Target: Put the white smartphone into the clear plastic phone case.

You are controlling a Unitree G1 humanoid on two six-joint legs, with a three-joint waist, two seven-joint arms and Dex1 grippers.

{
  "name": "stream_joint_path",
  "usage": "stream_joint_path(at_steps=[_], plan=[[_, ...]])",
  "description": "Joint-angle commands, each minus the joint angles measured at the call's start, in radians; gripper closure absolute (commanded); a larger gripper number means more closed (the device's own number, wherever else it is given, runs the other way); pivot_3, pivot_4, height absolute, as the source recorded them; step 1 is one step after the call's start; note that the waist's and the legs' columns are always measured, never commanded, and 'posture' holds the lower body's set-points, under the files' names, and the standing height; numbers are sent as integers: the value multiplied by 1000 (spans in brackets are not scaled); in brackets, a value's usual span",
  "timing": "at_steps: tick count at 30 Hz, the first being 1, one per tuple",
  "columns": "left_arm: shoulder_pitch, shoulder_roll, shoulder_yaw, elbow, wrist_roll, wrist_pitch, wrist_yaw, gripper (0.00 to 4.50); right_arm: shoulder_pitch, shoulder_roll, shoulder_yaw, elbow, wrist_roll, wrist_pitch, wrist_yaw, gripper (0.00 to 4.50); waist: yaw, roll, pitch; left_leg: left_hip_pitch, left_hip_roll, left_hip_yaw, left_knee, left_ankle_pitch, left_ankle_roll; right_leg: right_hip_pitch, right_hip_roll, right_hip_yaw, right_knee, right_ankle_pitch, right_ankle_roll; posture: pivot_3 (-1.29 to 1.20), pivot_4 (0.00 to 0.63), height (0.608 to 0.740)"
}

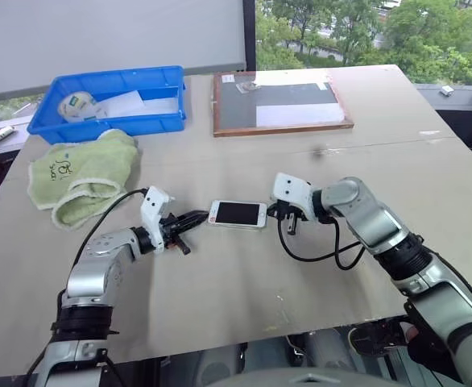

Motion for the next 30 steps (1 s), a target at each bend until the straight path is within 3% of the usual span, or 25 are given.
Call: stream_joint_path(at_steps=[1, 5, 10, 17, 30], plan=[[-30, 23, 29, -41, -48, 12, -31, 4426, 30, -27, -124, -134, 82, 49, -12, 4500, 2, 0, 0, 0, 0, 0, 0, 0, 0, 0, 0, 0, 0, 0, 0, 0, 150, 740], [-61, 33, 9, -35, -53, 14, -58, 4426, 77, -45, -187, -200, 131, 71, -39, 4500, 2, 0, 0, -1, -1, 1, 1, 0, 0, 0, -1, 1, -1, 0, 0, 0, 150, 740], [-101, 22, -94, -6, 10, -29, -97, 4426, 103, 25, -209, -182, 173, 40, -101, 4500, -1, 0, 0, 0, -1, 1, 1, 0, 0, 0, 0, 1, -1, -2, -3, 0, 150, 740], [-130, 41, -182, 28, 100, -60, -107, 4426, 81, 75, -137, -48, 149, -16, -114, 4500, -1, -1, 1, 0, -1, 1, 1, 0, 0, 0, 1, 1, -1, 0, 0, 0, 150, 740], [-79, 39, -169, -18, 116, -39, -53, 4426, 39, 63, 72, 223, 37, -75, -21, 4500, -4, -2, -1, 5, 0, 1, 1, 0, 0, 3, 1, 2, 1, -2, -4, 0, 150, 740]])
